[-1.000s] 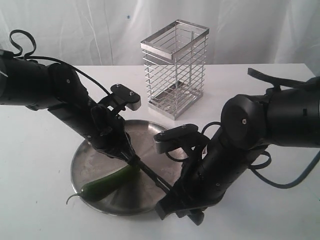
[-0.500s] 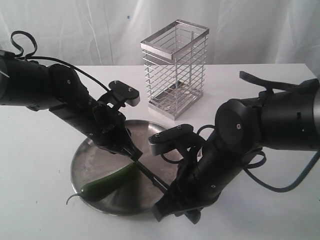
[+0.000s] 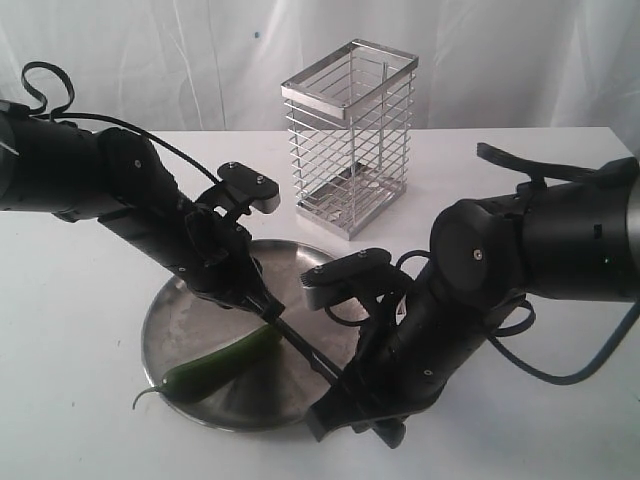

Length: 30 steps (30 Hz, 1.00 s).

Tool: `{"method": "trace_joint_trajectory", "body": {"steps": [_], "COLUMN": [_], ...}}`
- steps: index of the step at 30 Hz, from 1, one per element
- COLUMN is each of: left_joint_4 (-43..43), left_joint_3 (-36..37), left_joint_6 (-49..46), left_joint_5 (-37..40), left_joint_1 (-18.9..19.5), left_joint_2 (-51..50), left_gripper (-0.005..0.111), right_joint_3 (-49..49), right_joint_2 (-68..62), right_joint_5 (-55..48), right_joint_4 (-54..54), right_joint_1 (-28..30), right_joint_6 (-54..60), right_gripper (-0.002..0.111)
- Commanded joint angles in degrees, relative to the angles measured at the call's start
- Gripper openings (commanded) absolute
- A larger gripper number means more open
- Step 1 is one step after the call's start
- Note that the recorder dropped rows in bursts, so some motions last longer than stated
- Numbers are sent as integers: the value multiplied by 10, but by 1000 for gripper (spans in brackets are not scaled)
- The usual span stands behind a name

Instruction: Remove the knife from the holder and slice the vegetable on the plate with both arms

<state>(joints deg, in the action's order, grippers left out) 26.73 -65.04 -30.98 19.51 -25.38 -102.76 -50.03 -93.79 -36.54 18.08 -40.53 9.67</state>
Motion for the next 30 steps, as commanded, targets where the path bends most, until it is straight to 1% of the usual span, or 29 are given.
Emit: {"method": "trace_joint_trajectory", "body": {"steps": [1, 7, 15, 18, 21, 30], "left_joint_4": [1, 1, 1, 1, 1, 1], "left_joint_3": [4, 4, 4, 4, 4, 4], "left_joint_6": [3, 3, 3, 3, 2, 2], "left_joint_5": [11, 11, 13, 13, 13, 22], "left_joint_1": [1, 1, 1, 1, 1, 1], "left_joint_2": [2, 2, 2, 2, 2, 2], "left_gripper": [0, 0, 0, 0, 0, 0], "right_joint_3": [-2, -2, -2, -2, -2, -2], "right_joint_2": [1, 17, 18, 0, -1, -11], "right_joint_5": [-7, 15, 3, -8, 10, 25], "right_joint_4": [3, 3, 3, 5, 5, -7], "right_joint_1": [-1, -1, -1, -4, -17, -17], "right_joint_6": [1, 1, 1, 5, 6, -8], "right_gripper": [0, 0, 0, 0, 0, 0]}}
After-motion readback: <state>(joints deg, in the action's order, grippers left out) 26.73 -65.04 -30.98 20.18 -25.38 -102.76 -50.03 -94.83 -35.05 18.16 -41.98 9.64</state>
